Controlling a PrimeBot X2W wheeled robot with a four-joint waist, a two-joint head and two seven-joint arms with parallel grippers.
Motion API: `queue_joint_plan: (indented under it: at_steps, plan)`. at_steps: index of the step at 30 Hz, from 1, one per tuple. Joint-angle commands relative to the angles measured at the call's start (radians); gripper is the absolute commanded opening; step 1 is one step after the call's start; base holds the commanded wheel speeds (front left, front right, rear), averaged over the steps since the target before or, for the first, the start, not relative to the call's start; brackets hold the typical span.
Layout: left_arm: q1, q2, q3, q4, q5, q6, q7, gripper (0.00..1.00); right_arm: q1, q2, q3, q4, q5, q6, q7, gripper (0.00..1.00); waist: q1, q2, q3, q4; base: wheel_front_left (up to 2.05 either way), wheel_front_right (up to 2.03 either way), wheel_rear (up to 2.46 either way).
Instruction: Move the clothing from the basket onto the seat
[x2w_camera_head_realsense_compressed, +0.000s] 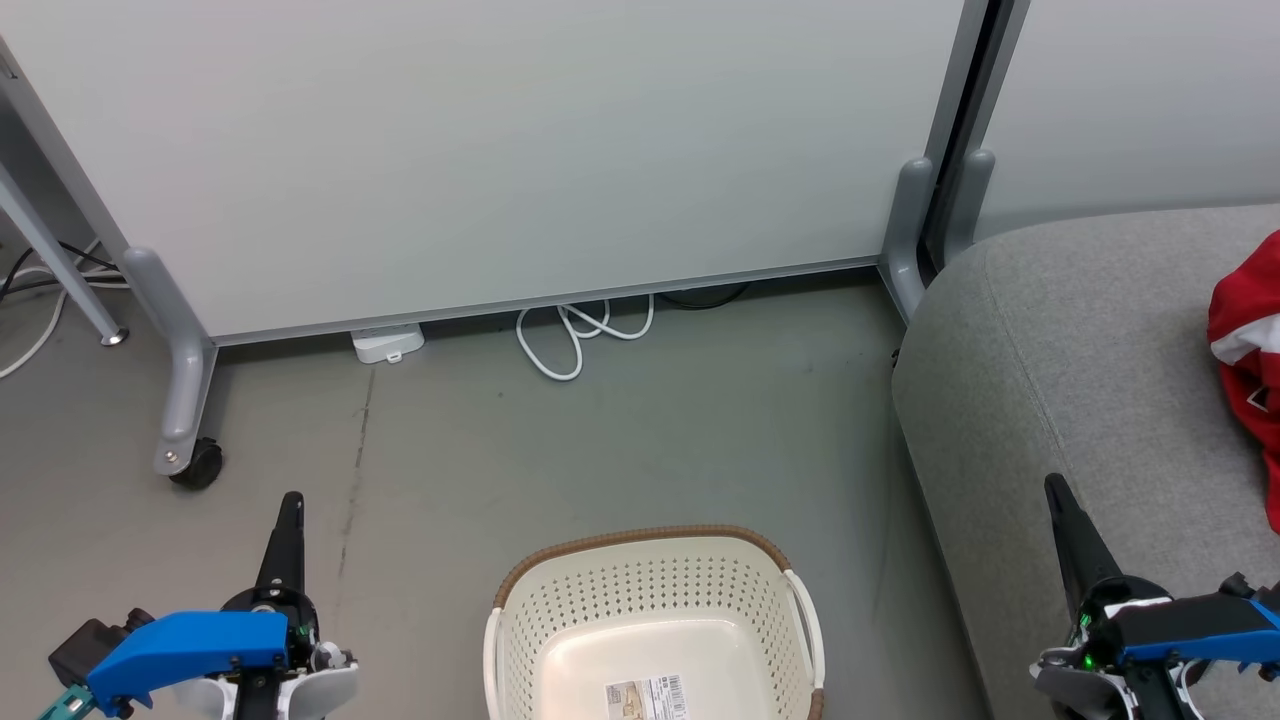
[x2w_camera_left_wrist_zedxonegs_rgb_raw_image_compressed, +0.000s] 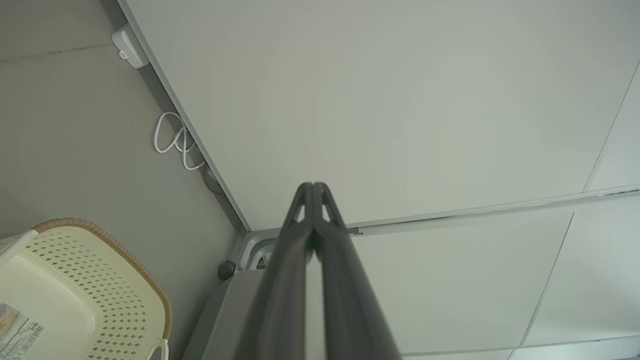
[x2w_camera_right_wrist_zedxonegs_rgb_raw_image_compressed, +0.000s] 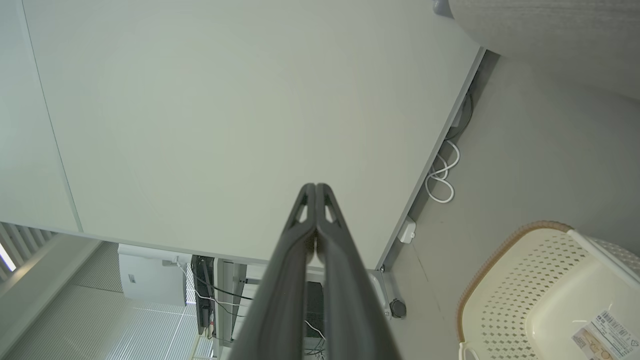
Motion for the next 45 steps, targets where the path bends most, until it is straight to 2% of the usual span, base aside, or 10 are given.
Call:
queue_joint_plan:
  at_steps: [1, 29, 45]
  plan:
    - [-0.019, -0.001, 0.003, -0.010, -0.014, -0.003, 0.007, 0.00, -0.022, 0.001, -0.002, -0.002, 0.015, 0.001, 0.004, 0.00, 0.0000, 0.0000, 0.000, 0.000, 0.00, 0.00, 0.00]
    - [-0.027, -0.007, 0.039, -0.039, -0.195, -0.004, 0.058, 0.00, -0.034, 0.004, -0.013, 0.004, 0.213, 0.001, 0.020, 0.00, 0.0000, 0.0000, -0.002, -0.007, 0.00, 0.00, 0.00]
    - [-0.026, -0.007, 0.038, -0.039, -0.193, -0.004, 0.058, 0.00, -0.034, 0.003, -0.012, 0.004, 0.210, 0.001, 0.019, 0.00, 0.0000, 0.0000, -0.002, -0.007, 0.00, 0.00, 0.00]
